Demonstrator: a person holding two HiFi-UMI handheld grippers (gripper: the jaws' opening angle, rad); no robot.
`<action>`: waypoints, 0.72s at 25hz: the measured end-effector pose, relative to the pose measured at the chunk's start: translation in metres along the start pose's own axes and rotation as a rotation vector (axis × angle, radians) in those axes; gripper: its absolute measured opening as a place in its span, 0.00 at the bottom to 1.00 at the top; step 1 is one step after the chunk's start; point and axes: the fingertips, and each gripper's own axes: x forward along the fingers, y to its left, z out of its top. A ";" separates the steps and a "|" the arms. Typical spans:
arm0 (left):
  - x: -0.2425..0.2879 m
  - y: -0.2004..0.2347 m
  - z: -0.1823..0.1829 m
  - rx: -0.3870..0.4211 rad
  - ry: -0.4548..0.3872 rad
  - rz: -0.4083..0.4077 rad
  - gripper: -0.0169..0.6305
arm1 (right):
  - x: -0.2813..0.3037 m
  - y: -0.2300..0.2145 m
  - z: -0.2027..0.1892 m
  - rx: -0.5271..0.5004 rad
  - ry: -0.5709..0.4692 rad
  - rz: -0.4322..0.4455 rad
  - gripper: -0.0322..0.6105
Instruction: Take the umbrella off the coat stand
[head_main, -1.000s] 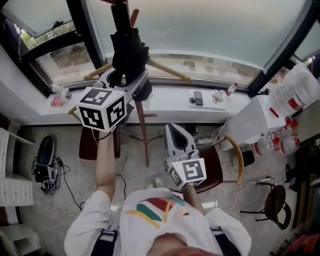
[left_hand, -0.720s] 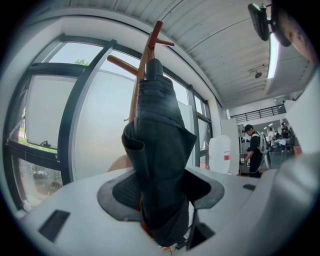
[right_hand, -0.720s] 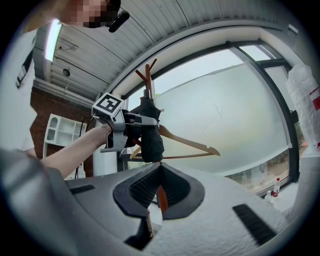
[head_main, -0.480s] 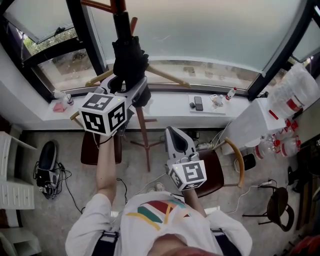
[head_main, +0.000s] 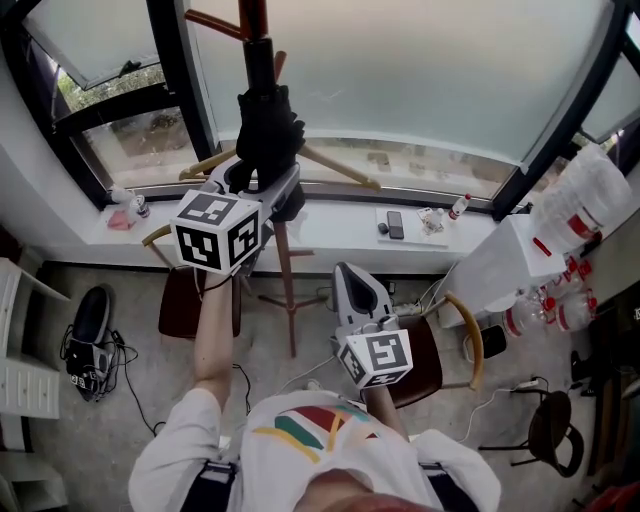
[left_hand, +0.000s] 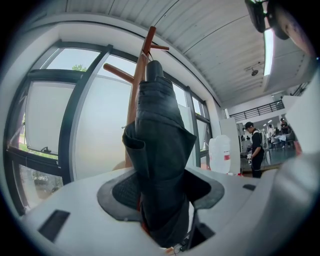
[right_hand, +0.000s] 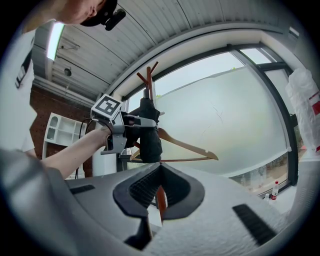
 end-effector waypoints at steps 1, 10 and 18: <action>-0.001 -0.001 0.002 0.002 -0.003 -0.002 0.40 | 0.000 0.000 0.000 0.000 -0.002 0.002 0.05; -0.016 -0.002 0.031 0.028 -0.058 -0.005 0.40 | 0.001 0.011 0.010 -0.007 -0.034 0.027 0.05; -0.022 0.000 0.055 0.054 -0.089 0.005 0.40 | -0.001 0.014 0.019 -0.018 -0.060 0.021 0.05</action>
